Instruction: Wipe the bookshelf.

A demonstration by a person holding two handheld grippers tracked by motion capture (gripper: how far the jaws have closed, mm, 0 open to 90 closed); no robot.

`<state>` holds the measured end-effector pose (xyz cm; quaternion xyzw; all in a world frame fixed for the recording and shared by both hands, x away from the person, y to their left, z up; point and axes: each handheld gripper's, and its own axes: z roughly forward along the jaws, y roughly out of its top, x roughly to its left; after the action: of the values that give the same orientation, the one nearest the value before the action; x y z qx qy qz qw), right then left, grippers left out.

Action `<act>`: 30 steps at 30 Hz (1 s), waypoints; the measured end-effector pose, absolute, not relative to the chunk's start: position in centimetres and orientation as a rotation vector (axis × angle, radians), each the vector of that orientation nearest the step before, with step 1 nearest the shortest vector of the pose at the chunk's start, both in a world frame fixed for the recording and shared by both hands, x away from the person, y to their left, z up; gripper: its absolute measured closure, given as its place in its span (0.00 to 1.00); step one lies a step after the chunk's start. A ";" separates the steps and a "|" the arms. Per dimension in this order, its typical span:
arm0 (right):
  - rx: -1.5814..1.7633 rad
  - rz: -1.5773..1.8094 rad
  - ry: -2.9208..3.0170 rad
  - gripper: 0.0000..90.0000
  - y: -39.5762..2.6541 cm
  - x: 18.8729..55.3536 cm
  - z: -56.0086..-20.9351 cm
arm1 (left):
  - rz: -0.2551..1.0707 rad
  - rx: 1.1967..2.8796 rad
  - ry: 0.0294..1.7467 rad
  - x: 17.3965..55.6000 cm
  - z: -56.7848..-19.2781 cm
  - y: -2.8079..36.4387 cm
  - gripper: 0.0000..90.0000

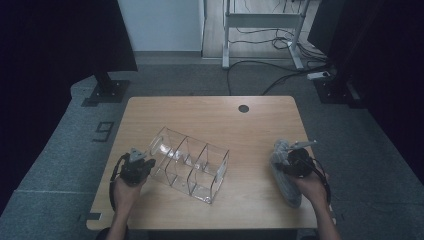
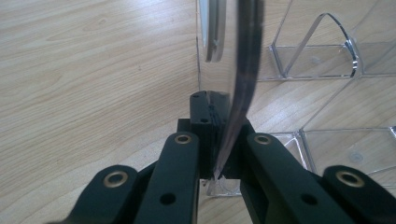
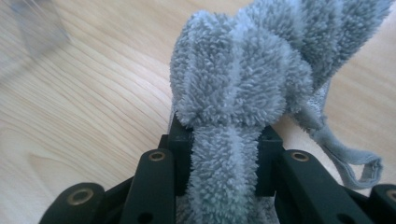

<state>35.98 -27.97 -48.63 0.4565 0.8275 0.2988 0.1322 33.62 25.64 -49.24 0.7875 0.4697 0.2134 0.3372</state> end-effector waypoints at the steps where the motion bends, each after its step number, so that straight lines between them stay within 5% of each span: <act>1: 1.325 0.855 2.409 0.75 -27.9 36.1 -49.0 | 0.556 2.052 1.224 33.6 -49.2 25.7 0.96; 11: 1.293 0.741 2.487 0.72 -26.6 36.7 -51.3 | 0.550 2.050 1.218 33.6 -49.3 25.7 0.96; 17: 1.312 0.780 2.479 0.61 -27.0 36.7 -51.6 | 0.549 2.060 1.207 33.6 -49.4 25.8 0.95; 30: 1.273 0.874 2.412 0.40 -26.5 36.2 -50.3 | 0.536 2.040 1.187 33.1 -49.3 26.0 0.67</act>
<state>36.20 -26.49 -50.30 0.4402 0.8341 0.3022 0.1384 33.06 25.99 -49.33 0.7887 0.4588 0.2071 0.3528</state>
